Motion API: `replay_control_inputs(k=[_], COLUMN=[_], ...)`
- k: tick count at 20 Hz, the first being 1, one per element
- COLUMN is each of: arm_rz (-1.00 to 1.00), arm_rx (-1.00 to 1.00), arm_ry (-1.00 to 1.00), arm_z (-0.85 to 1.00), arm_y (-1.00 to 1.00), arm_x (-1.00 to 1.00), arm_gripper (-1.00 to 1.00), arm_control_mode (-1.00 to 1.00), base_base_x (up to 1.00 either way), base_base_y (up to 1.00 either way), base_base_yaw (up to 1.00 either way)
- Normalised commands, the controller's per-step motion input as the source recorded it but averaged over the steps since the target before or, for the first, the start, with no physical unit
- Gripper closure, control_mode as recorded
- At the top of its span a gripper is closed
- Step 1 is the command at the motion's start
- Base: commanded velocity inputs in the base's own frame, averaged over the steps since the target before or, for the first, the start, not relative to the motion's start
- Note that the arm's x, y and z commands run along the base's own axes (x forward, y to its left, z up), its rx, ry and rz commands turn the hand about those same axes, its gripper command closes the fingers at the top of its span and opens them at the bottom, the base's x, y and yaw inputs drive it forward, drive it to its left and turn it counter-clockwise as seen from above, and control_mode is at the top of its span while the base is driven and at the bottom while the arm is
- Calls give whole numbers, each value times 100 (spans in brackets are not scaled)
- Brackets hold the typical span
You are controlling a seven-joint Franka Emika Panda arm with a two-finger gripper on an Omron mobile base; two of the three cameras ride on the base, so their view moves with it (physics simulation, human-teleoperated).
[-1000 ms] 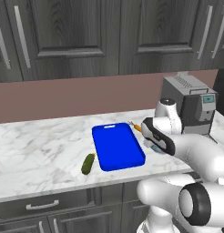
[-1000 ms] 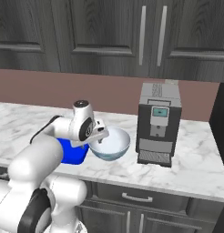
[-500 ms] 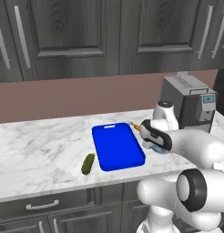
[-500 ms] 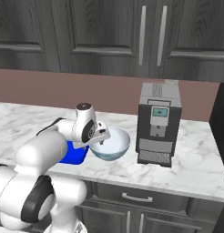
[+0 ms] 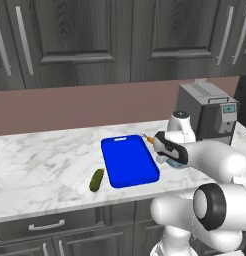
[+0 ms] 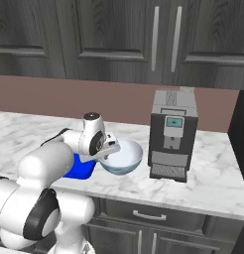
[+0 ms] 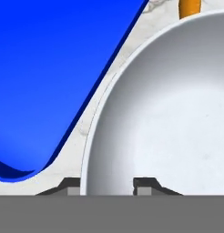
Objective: Place the two vegetables and bowl onto the tray for setting up a vegetable dip station.
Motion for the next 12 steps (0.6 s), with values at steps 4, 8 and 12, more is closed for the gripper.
replay_control_inputs(k=[4, 8, 12], arm_rz=[0, 9, 15], arm_rx=[0, 0, -1], arm_ry=[1, 3, 0], arm_z=[0, 12, 30], arm_y=[0, 4, 11], arm_x=[-3, -10, -25], arm_gripper=[100, 100, 100], arm_control_mode=[-100, -100, -100], base_base_x=[0, 0, 0], base_base_y=[0, 0, 0], base_base_yaw=[0, 0, 0])
